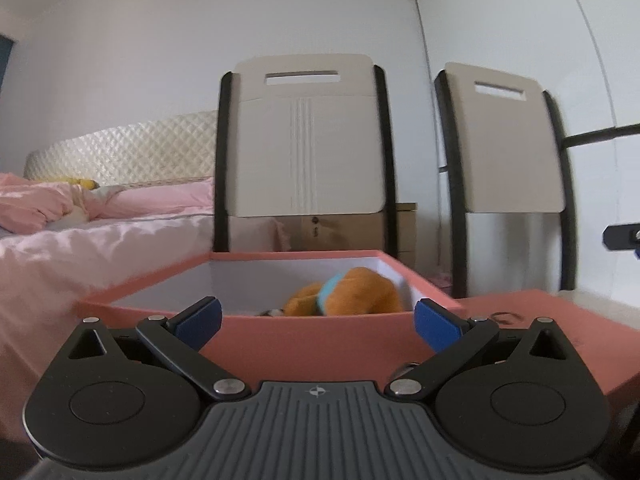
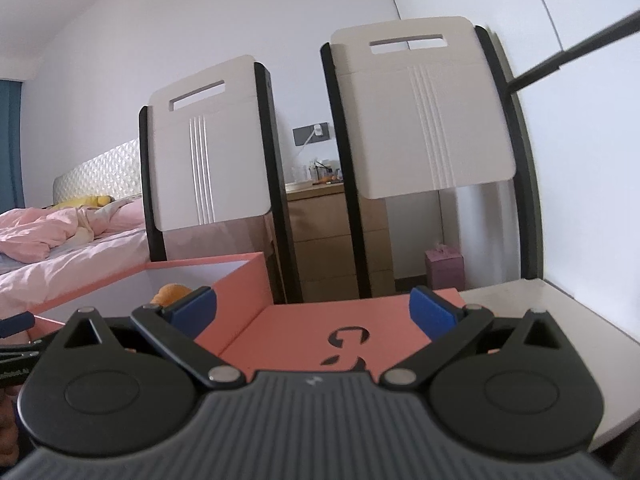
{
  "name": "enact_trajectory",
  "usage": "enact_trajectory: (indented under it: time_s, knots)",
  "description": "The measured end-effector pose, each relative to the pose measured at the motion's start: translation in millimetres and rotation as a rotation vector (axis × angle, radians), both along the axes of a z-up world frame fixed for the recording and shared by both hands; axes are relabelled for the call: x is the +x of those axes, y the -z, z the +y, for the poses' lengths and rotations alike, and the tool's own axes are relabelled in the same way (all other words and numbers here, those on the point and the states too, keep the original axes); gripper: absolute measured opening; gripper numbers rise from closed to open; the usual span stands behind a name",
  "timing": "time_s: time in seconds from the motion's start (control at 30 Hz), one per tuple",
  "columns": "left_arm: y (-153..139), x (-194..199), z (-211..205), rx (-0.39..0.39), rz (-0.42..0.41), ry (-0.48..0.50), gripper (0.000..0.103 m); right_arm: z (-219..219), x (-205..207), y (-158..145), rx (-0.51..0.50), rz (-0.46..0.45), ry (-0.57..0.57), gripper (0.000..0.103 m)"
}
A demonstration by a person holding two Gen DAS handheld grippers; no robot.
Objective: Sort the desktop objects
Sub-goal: 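Move both tools toward the pink JOSINY lid beside the box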
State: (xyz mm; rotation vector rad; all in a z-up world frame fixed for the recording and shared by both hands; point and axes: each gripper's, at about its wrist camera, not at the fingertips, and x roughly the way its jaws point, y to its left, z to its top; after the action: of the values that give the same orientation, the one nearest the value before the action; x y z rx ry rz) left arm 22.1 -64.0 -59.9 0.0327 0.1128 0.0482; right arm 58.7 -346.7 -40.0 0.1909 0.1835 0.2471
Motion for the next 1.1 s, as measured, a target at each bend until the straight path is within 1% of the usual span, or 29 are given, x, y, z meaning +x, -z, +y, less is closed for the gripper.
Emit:
enact_trajectory:
  time_s: [0.13, 0.2, 0.27, 0.4, 0.5, 0.67, 0.73, 0.83, 0.93, 1.03, 1.1]
  knots:
    - [3, -7, -8, -0.032, -0.001, 0.025, 0.103, -16, -9, 5, 0.000, 0.009, 0.021, 0.103]
    - [6, -11, -14, -0.037, -0.008, 0.017, 0.103, -24, -12, 9, 0.001, 0.024, 0.026, 0.103]
    - [11, -12, -21, -0.029, 0.004, 0.021, 0.103, -33, -13, 13, -0.006, 0.056, 0.037, 0.103]
    - [23, -10, -41, -0.001, 0.067, 0.093, 0.103, -53, -9, 26, 0.017, 0.135, 0.040, 0.103]
    - [33, -5, -53, 0.013, 0.121, 0.136, 0.103, -62, -6, 37, -0.014, 0.182, 0.049, 0.103]
    - [44, 12, -58, -0.021, 0.231, 0.170, 0.103, -74, 5, 57, -0.041, 0.278, 0.042, 0.103]
    - [47, 16, -58, -0.026, 0.249, 0.167, 0.103, -75, 6, 62, -0.078, 0.272, 0.029, 0.103]
    - [49, 19, -58, -0.045, 0.266, 0.180, 0.103, -77, 7, 68, -0.092, 0.264, 0.008, 0.103]
    - [50, 21, -58, -0.065, 0.279, 0.194, 0.103, -81, 12, 73, -0.057, 0.292, -0.004, 0.103]
    - [51, 18, -62, -0.049, 0.272, 0.196, 0.103, -81, 16, 74, -0.040, 0.305, -0.012, 0.103]
    - [51, 17, -63, -0.052, 0.278, 0.208, 0.102, -79, 17, 74, -0.037, 0.305, -0.019, 0.103]
